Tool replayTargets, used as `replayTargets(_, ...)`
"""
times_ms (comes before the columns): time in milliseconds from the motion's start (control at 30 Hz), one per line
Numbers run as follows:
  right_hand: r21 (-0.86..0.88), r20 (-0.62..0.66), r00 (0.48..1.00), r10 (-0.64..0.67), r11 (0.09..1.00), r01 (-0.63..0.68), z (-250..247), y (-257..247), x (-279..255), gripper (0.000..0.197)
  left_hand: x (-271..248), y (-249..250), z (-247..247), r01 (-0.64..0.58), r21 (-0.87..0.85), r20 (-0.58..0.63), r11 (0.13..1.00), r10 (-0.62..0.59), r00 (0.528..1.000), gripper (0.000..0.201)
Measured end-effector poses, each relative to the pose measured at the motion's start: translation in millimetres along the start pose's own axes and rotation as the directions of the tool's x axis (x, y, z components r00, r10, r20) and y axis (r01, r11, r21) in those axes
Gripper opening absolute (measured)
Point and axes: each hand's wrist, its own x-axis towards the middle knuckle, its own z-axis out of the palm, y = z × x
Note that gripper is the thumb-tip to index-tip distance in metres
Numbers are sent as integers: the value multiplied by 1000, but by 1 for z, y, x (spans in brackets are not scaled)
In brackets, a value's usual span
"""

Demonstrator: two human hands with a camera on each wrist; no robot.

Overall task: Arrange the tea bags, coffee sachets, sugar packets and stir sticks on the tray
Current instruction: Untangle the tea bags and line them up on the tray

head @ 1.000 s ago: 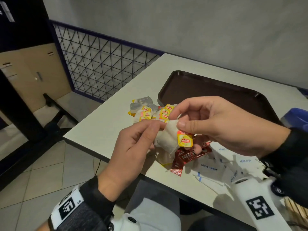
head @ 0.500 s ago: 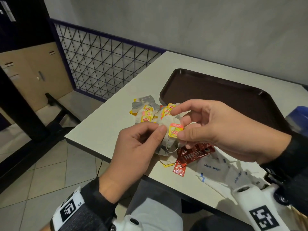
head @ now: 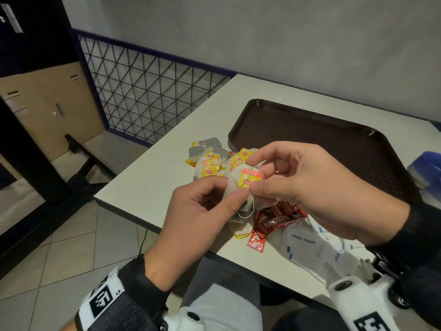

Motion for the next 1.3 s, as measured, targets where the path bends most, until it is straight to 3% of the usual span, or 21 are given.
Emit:
replayTargets(333,-237,61,997,-45,970,58,3,-10,-2,30,2,3,-1,-30,4,-13,1000,30,999,26)
replayTargets(500,-289,37,997,-71,954,79,9,-9,-1,44,1,2,2,-34,47,-82,998,37,996,19)
replayTargets(600,-200,-13,999,-44,979,41,11,-4,-2,50,3,5,3,-57,39,-150,998,62,987,15)
replayTargets(733,50,-14,999,52,997,-51,15,3,-9,53,7,13,4,-59,-30,-252,998,50,966,15)
replayTargets(867,290,39,983,181,939,-185,20,9,-16,46,12,22,9,-18,-219,-330,976,-56,942,23)
replayTargets(1133,456,30,936,349,829,-324,16,17,-24,15,18,39,13,92,-586,-253,805,-289,923,31)
replayTargets(1300,494,-35,938,346,821,-284,11,13,-34,16,19,45,11,174,-744,-141,645,-406,903,34)
